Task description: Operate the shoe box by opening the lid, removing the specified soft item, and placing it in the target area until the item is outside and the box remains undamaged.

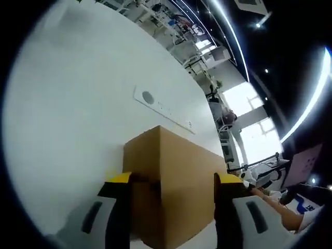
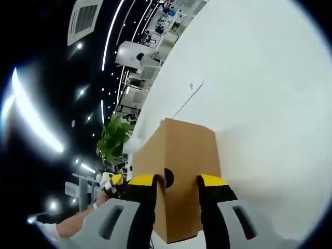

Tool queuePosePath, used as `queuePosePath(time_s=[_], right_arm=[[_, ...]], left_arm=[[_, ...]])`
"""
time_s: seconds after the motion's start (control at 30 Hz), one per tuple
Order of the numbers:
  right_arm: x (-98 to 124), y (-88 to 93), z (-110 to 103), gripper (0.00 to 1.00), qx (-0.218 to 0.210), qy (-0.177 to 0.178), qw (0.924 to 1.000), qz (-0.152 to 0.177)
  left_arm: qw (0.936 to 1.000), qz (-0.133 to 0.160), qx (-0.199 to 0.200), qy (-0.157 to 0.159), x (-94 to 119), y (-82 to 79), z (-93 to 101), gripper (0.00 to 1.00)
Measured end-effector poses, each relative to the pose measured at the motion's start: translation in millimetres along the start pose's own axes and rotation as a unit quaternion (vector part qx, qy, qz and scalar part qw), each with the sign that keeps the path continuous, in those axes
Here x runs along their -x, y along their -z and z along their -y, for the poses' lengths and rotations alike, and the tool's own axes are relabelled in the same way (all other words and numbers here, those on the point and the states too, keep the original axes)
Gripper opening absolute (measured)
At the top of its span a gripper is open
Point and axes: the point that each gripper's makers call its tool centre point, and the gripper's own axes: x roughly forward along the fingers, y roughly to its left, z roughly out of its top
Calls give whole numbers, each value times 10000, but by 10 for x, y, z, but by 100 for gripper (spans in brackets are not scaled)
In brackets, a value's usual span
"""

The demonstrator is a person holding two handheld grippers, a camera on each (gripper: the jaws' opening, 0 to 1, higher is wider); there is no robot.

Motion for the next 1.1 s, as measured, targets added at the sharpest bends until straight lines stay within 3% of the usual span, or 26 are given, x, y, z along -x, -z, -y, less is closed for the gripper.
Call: queuePosePath(time_s=[0.23,0.27,0.33,0.4,0.63,0.73,0.87,0.93,1.03,1.1], right_arm=[[16,29,-35,31,19,1,10000,-12],[16,28,-35,31,25,3,10000,-16],[16,27,-34,31,49,9,10000,-18],[14,21,-29,31,62,16,10000,-20],[6,3,-3,31,21,-21,10000,-8],[3,-6,10,31,16,-27,10000,-7],[6,1,4,31,29,-15,10000,-20],[4,-3,10,31,50,-11,10000,-32],[5,-2,12,31,54,-6,10000,-48],[3,-5,18,31,48,-16,10000,-48]], left_arm=[[9983,250,-462,-252,114,-139,-25,76],[9979,258,-523,-269,118,-268,-172,77],[9974,297,-601,-277,140,-333,-236,78],[9951,499,-822,-227,177,-435,-239,79],[9882,656,-1364,-223,323,-641,-136,86],[9836,778,-1616,-177,382,-602,-14,87],[9804,688,-1829,-253,427,-522,83,86],[9762,747,-2019,-260,472,-501,171,87],[9641,784,-2505,-396,551,-472,288,89],[9634,794,-2526,-426,590,-414,397,89]])
